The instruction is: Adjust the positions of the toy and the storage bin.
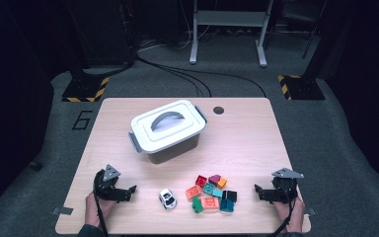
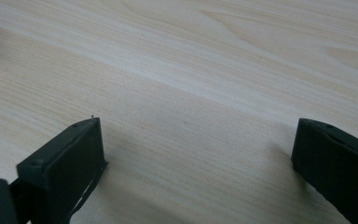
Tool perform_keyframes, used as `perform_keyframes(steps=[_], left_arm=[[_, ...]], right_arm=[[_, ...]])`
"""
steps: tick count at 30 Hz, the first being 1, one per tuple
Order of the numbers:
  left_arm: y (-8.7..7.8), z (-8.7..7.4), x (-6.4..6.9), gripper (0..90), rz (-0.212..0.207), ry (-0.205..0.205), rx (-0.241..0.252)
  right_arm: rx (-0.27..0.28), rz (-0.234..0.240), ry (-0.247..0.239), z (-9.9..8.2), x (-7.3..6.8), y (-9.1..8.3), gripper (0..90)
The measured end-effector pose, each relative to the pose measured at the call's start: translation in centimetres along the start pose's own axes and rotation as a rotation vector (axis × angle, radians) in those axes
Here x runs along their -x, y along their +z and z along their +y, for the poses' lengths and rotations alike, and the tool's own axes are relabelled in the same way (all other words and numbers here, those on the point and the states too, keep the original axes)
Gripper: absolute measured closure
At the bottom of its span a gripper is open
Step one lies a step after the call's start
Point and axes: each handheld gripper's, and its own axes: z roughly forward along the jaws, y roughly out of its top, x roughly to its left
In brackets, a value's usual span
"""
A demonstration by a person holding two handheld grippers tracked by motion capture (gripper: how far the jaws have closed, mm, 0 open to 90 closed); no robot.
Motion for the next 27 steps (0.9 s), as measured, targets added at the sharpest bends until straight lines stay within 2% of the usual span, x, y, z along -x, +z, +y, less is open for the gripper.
perform_keyframes(steps=[2,3,7,12,19,21,27], left_arm=[[0.1,-0.1,0.1,0.0,0.001,0.000,0.013],[0.0,0.0,-0.1,0.2,-0.010,0.007,0.000],[-0.3,-0.2,-0.1,1.1,-0.032,-0.024,0.027],[-0.4,-0.3,0.4,0.1,-0.034,-0.001,0.030],[-0.5,0.0,1.7,0.0,-0.065,0.033,0.048],[-0.7,0.4,2.3,0.0,-0.079,0.040,0.069],[-1.3,1.2,3.8,0.0,-0.117,0.076,0.085]], right_arm=[[0.000,0.000,0.000,0.0,0.0,0.0,1.8],[0.002,0.000,-0.004,0.0,0.0,0.0,1.8],[0.000,-0.001,-0.001,0.0,0.0,0.0,1.7],[0.002,-0.003,-0.003,0.0,0.0,0.0,1.8],[0.002,-0.004,-0.003,0.0,0.0,0.0,1.7],[0.002,-0.004,-0.003,0.0,0.0,0.0,1.7],[0.002,-0.004,-0.003,0.0,0.0,0.0,1.7]])
